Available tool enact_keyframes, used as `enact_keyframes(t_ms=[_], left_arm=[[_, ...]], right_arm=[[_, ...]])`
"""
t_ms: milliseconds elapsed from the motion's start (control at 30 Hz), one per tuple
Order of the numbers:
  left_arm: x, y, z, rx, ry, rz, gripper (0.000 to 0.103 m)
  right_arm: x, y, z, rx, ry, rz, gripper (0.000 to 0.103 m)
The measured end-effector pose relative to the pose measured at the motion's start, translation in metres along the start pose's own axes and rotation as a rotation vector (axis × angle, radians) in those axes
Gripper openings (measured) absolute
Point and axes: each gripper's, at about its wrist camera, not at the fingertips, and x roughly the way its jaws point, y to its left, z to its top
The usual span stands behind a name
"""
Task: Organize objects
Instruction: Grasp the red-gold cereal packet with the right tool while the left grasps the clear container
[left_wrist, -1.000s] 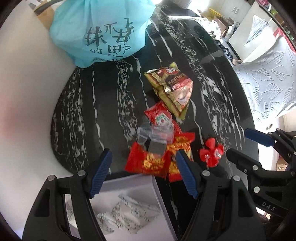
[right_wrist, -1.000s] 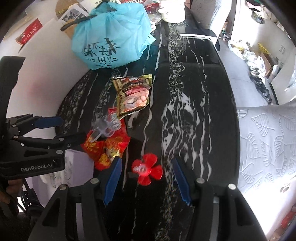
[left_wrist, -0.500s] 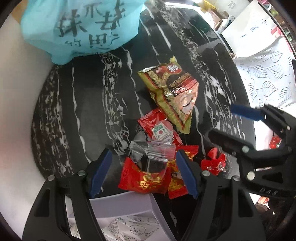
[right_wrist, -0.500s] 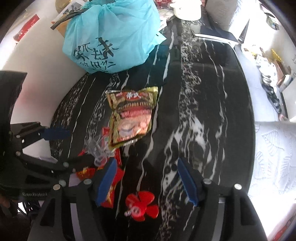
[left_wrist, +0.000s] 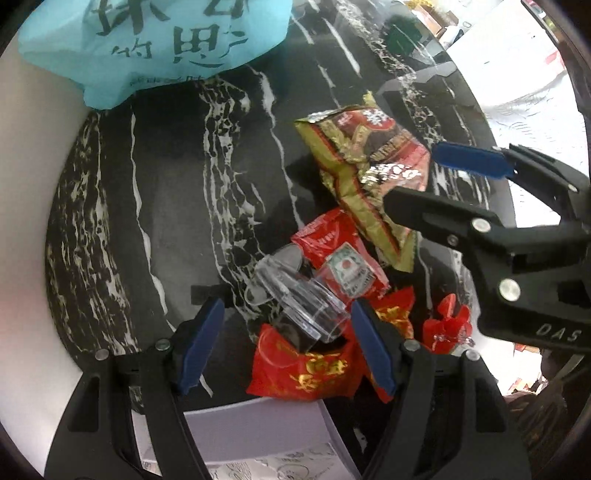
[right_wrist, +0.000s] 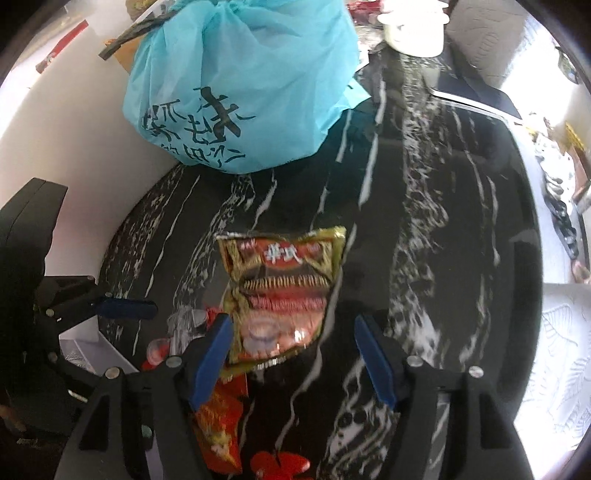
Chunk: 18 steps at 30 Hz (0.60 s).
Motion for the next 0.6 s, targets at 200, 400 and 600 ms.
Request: enact_keyframes(t_ms=[200,400,600], left_arm=[[0.006,0.011,0.007,0.043,0.005,0.001,0.071],[0.009,0.011,0.006,0.080,-0.011,0.031,0.075],[0.008,0.008,0.001,0.109,-0.014,0.033,0.075]], right_arm=[[0.017,-0.001,0.011,0.007,0.016,0.024,0.072],[0.024,0.004,0.010,-0.005,0.010,0.023,0.073],[0.024,0.006,0.009,-0.019,0.002,0.034,0.065]])
